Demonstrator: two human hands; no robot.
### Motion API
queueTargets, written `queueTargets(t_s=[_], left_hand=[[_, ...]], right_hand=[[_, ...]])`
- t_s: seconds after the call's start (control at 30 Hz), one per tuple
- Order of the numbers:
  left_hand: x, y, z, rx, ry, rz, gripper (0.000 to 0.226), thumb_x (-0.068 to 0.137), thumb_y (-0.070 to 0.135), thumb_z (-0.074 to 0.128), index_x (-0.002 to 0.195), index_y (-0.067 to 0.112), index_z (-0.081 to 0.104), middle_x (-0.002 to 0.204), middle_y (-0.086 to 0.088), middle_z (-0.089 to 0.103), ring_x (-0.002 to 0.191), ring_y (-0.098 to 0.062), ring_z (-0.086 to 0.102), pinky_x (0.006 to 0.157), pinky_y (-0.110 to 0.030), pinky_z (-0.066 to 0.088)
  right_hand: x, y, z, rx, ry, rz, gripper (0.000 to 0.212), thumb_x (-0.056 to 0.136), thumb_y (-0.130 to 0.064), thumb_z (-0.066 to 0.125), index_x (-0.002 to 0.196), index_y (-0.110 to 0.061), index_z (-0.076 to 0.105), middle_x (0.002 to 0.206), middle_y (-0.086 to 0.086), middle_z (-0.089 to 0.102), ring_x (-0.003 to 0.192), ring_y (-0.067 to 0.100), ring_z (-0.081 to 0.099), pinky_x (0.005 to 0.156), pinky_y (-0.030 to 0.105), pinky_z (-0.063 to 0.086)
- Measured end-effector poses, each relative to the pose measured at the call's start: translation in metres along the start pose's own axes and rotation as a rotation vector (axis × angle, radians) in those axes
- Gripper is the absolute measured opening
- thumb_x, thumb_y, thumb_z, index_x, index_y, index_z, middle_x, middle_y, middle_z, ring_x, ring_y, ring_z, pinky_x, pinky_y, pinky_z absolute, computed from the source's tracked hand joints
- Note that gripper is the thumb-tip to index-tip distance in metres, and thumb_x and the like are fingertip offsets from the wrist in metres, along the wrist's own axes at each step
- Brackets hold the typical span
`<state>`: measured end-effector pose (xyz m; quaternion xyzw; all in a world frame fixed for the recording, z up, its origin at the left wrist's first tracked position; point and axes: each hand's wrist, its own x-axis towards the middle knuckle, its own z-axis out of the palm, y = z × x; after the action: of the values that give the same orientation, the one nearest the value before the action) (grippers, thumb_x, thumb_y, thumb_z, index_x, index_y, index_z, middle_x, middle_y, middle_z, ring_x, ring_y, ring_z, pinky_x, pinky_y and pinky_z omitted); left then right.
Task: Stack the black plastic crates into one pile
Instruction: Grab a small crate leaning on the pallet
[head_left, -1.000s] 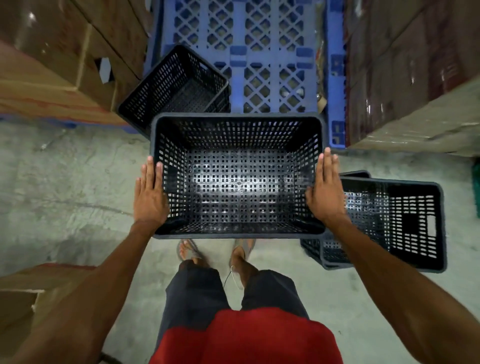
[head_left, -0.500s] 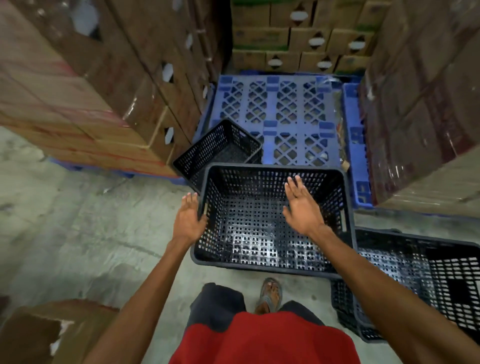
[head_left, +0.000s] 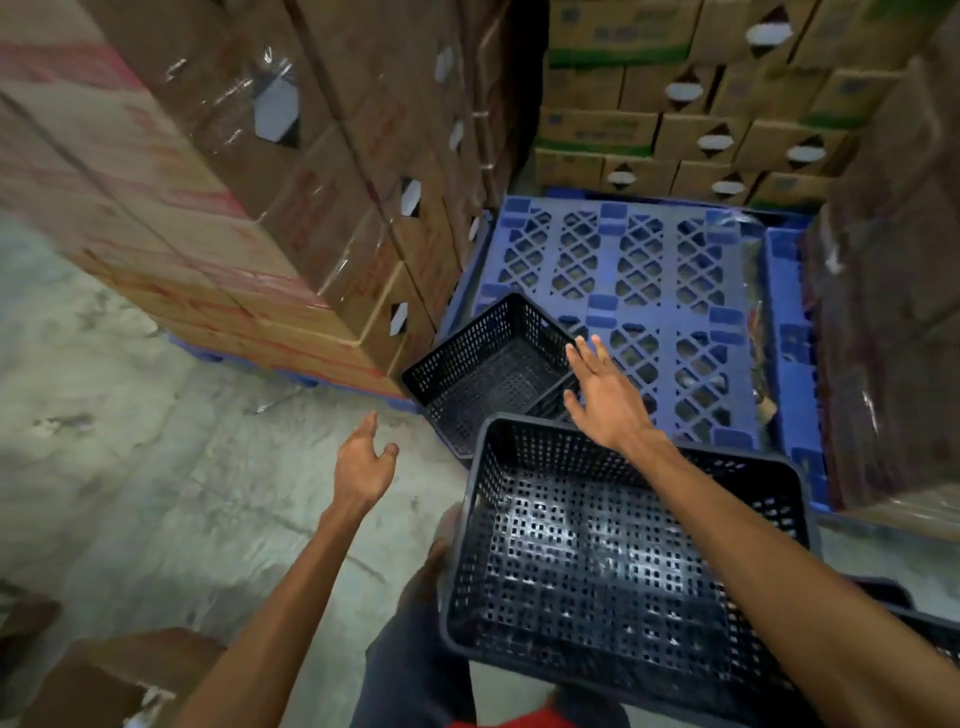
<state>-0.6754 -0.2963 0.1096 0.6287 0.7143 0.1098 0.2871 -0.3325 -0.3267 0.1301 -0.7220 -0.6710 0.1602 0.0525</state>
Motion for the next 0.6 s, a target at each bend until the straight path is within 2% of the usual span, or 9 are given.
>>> queueTargets(t_s=[0.1,0.17,0.3,0.43,0.5,0.6], left_hand=[[0.054,-0.006,0.016,-0.026,-0.081,-0.070,0.062,0.092,0.018,0.059,0.149,0.006,0.039,0.137,-0.022,0.059,0.116,-0.036,0.063,0.106,-0.037,0.044],[0.097,-0.011,0.036,-0.053,-0.128,-0.113,0.062,0.092,0.017,0.058,0.150,0.008,0.038,0.132,-0.023,0.062,0.108,-0.037,0.066,0.102,-0.037,0.046],[0.173,-0.028,0.086,-0.188,-0.105,-0.265,0.056,0.093,0.011,0.056,0.147,0.004,0.044,0.146,-0.018,0.052,0.132,-0.032,0.053,0.114,-0.036,0.037],[0.244,-0.055,0.155,-0.280,-0.076,-0.463,0.045,0.092,0.009,0.056,0.136,0.001,0.051,0.136,-0.024,0.059,0.124,-0.040,0.056,0.109,-0.041,0.042],[0.272,-0.074,0.192,-0.317,-0.065,-0.607,0.048,0.093,0.013,0.057,0.138,0.004,0.045,0.136,-0.025,0.057,0.122,-0.042,0.056,0.105,-0.041,0.043],[0.304,-0.109,0.250,-0.405,-0.034,-0.744,0.061,0.092,0.022,0.059,0.146,0.011,0.034,0.147,-0.021,0.048,0.130,-0.041,0.050,0.109,-0.042,0.039]], right_hand=[[0.055,0.003,0.006,0.012,-0.022,0.033,0.068,0.101,-0.035,0.041,0.156,-0.008,0.011,0.166,0.007,0.004,0.153,0.024,-0.004,0.118,0.041,0.031],[0.096,0.009,0.017,0.006,-0.039,0.068,0.068,0.101,-0.034,0.042,0.156,-0.008,0.011,0.166,0.007,0.004,0.153,0.025,-0.002,0.115,0.042,0.034],[0.173,0.022,0.052,0.040,-0.146,0.202,0.067,0.102,-0.035,0.042,0.156,-0.010,0.012,0.166,0.005,0.004,0.153,0.025,0.000,0.115,0.045,0.033],[0.263,0.045,0.110,0.063,-0.292,0.274,0.068,0.101,-0.032,0.047,0.156,-0.009,0.013,0.165,0.010,0.007,0.153,0.028,0.004,0.118,0.046,0.025],[0.309,0.060,0.148,0.051,-0.325,0.283,0.070,0.100,-0.031,0.049,0.156,-0.008,0.013,0.165,0.012,0.006,0.152,0.030,0.005,0.119,0.046,0.023],[0.372,0.087,0.209,0.017,-0.330,0.306,0.072,0.100,-0.031,0.048,0.156,-0.007,0.010,0.165,0.013,0.005,0.152,0.030,0.006,0.119,0.046,0.022]])
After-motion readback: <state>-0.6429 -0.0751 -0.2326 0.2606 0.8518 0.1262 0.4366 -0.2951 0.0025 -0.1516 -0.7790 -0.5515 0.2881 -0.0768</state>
